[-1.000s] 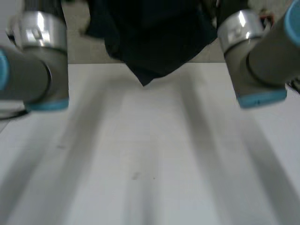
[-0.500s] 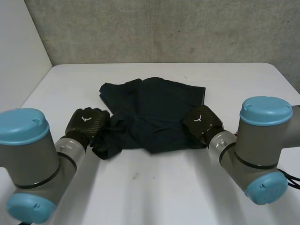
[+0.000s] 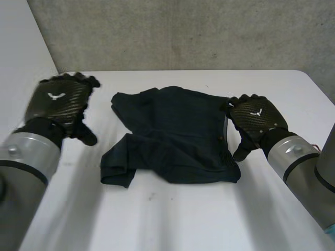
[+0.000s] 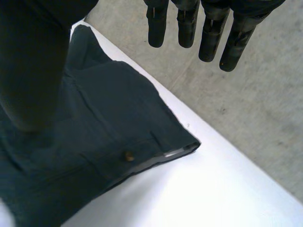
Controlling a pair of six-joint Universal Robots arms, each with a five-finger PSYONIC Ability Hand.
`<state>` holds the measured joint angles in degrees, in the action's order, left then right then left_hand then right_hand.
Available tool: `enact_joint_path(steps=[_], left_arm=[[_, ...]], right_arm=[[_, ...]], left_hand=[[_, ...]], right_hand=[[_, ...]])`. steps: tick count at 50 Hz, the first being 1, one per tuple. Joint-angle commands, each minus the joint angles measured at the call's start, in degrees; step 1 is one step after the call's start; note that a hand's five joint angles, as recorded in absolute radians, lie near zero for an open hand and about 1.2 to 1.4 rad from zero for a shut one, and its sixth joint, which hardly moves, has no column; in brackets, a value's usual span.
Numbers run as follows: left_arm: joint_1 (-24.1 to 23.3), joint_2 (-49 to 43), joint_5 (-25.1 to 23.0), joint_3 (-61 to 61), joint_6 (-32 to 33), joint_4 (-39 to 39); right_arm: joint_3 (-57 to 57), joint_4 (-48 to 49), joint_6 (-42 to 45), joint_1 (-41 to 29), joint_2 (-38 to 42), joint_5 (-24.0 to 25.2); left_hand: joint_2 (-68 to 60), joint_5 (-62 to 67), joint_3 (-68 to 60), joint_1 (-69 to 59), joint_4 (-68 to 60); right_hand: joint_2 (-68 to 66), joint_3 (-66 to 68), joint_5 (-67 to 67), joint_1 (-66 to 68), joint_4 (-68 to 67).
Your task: Fold the shorts.
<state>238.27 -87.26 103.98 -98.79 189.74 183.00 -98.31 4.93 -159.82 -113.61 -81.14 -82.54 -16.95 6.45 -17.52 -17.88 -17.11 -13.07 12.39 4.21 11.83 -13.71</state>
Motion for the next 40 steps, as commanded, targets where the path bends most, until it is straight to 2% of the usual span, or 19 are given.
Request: enact_joint_path(steps=[1, 2, 6, 12, 19, 26, 30, 35, 37, 40], left_arm=[[-7.2, -11.9, 5.2, 5.2, -6.8, 0.1], [-7.7, -14.1, 7.7, 6.4, -7.4, 0.2], [-8.1, -20.6, 11.5, 10.1, -7.7, 0.3], [-7.7, -27.7, 11.5, 14.6, -7.9, 0.3], [-4.1, -34.1, 11.5, 19.1, -8.1, -0.1], [-2.2, -35.3, 10.8, 18.8, -7.6, -0.5], [-1.8, -35.3, 10.8, 18.3, -7.5, -1.6], [-1.8, -35.1, 10.7, 17.9, -7.4, -3.8], [-1.8, -34.2, 10.4, 18.0, -7.3, -5.0], [-1.4, -30.3, 9.5, 18.8, -6.1, -7.2]], right_arm=[[-2.3, -3.5, -4.4, -1.5, 0.6, -1.0], [-2.7, -3.5, -4.7, -1.7, 0.7, -1.1], [-3.9, -1.8, -5.5, -3.5, 2.9, -3.0], [-5.5, 4.5, -4.7, -5.0, 7.9, -5.6], [-5.1, 8.5, -4.0, -5.0, 13.1, -6.3], [-2.9, 11.9, -0.1, -5.0, 17.6, -5.9], [-0.4, 13.6, 1.6, -5.0, 20.0, -5.5], [4.5, 12.6, 2.0, -4.6, 23.0, -5.8], [5.4, 12.4, 2.1, -4.4, 22.3, -5.8], [7.5, 10.5, 3.2, -4.6, 18.6, -5.3]], left_hand=[[0.7, -0.2, 1.2, 1.6, 0.8], [0.7, -0.2, 1.2, 1.6, 0.8], [0.3, 0.2, 0.9, 1.3, 0.5], [0.5, 0.0, 1.1, 1.4, 0.7], [-1.2, 1.7, -0.6, -0.2, -1.0], [-13.6, 14.1, -13.0, -12.7, -13.4], [-26.2, 26.7, -25.6, -25.3, -26.0], [-48.2, 48.7, -47.7, -47.3, -48.1], [-62.9, 63.4, -62.3, -61.9, -62.7], [-63.1, 63.5, -62.5, -62.1, -62.9]], right_hand=[[3.1, -2.4, -4.2, -1.8, 3.7], [3.1, -2.4, -4.2, -1.8, 3.7], [3.1, -2.4, -4.2, -1.8, 3.7], [3.1, -2.4, -4.2, -1.8, 3.7], [3.1, -2.4, -4.2, -1.8, 3.7], [3.1, -2.4, -4.2, -1.8, 3.7], [-7.4, 8.1, 6.3, 8.7, -6.8], [-66.8, 67.5, 65.7, 68.1, -66.2], [-66.9, 67.6, 65.8, 68.2, -66.3], [-66.9, 67.6, 65.8, 68.2, -66.3]])
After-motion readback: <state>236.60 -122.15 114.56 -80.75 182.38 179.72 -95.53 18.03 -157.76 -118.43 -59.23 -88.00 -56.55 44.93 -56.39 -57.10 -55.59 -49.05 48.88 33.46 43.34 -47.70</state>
